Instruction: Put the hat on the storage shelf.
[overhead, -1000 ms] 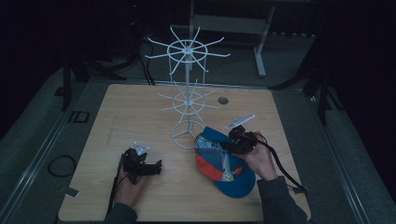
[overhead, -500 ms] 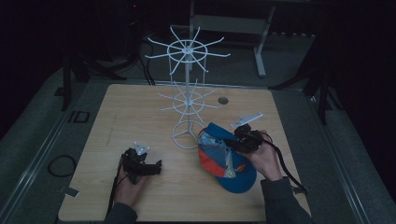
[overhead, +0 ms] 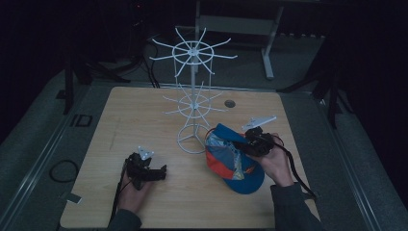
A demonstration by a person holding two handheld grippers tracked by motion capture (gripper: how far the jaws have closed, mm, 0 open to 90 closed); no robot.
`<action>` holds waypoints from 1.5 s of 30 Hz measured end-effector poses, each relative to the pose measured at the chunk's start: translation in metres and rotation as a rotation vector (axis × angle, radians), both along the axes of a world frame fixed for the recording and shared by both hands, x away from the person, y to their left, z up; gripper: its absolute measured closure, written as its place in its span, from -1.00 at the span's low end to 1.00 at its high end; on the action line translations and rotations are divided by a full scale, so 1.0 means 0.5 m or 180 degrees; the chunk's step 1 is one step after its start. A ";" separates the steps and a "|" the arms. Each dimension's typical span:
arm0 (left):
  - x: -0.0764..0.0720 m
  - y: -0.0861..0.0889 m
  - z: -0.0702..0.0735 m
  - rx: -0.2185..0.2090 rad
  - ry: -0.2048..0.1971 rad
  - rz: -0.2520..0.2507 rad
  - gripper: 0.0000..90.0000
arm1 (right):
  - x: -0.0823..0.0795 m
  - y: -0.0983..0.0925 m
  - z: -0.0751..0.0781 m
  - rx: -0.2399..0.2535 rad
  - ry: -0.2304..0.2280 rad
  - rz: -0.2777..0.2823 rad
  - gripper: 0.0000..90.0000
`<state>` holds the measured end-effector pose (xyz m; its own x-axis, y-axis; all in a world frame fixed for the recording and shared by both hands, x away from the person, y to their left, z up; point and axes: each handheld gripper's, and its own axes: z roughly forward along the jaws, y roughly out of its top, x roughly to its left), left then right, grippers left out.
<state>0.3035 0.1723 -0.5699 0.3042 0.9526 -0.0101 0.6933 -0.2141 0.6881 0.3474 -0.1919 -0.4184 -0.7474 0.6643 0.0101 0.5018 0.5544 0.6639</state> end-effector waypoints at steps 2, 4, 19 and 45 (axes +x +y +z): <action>0.000 0.000 0.000 0.0001 0.0001 -0.0001 -0.97 | -0.002 -0.003 0.005 0.0025 -0.0035 -0.0020 0.96; 0.000 0.000 0.000 0.0001 0.0000 -0.0001 -0.97 | -0.002 -0.007 0.009 0.0051 -0.0073 -0.0014 0.96; 0.000 0.000 0.000 -0.0003 -0.0003 0.0004 -0.97 | -0.009 -0.019 0.034 0.0168 -0.0203 -0.0039 0.96; 0.000 0.000 0.000 0.0001 -0.0003 0.0000 -0.97 | -0.024 -0.047 0.074 0.0401 -0.0302 0.0005 0.96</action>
<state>0.3036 0.1723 -0.5699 0.3042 0.9526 -0.0095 0.6925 -0.2143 0.6888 0.3354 -0.2155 -0.3816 -0.7500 0.6610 0.0226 0.4327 0.4646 0.7726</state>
